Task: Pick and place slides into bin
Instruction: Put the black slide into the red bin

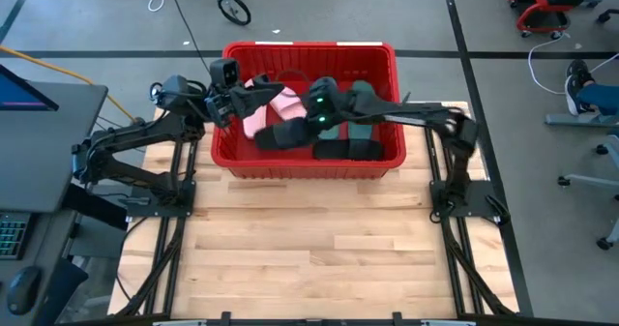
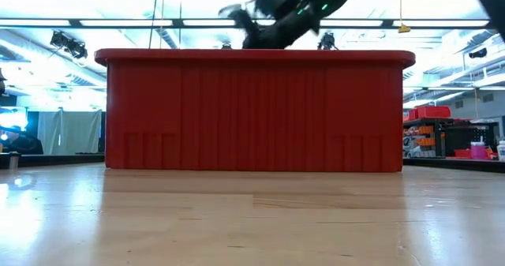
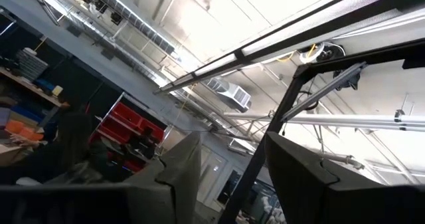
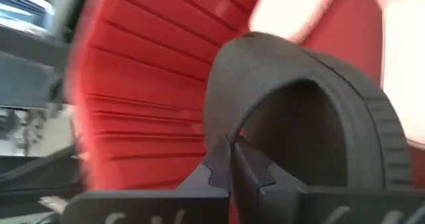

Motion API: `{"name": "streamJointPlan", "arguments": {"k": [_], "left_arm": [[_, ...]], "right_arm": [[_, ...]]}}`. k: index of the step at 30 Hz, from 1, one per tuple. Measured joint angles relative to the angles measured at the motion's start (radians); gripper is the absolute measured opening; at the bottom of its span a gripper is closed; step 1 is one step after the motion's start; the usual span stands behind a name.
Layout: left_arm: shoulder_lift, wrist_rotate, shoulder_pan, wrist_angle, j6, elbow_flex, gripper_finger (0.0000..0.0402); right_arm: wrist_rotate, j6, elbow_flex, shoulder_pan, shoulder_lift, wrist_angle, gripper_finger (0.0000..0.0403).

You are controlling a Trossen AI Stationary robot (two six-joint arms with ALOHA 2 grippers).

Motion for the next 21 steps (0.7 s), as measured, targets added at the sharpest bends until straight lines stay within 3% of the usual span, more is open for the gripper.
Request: {"name": "streamJointPlan", "arguments": {"k": [8, 11, 17, 21], "left_arm": [[0.000, 0.021, -0.013, -0.007, 0.133, 0.000, 0.0176], [0.000, 0.021, -0.014, -0.009, 0.163, 0.000, 0.0180], [0.000, 0.021, -0.013, -0.010, 0.167, 0.000, 0.0189], [0.000, 0.021, -0.011, -0.013, 0.155, 0.000, 0.0196]], "right_arm": [[-0.056, 0.007, 0.090, 0.000, 0.159, 0.007, 0.0051], [-0.070, -0.061, 0.089, 0.000, 0.190, -0.001, 0.0077], [-0.069, -0.139, 0.089, 0.001, 0.188, -0.010, 0.0121], [-0.018, -0.185, 0.089, -0.010, 0.126, -0.105, 0.0141]]}}
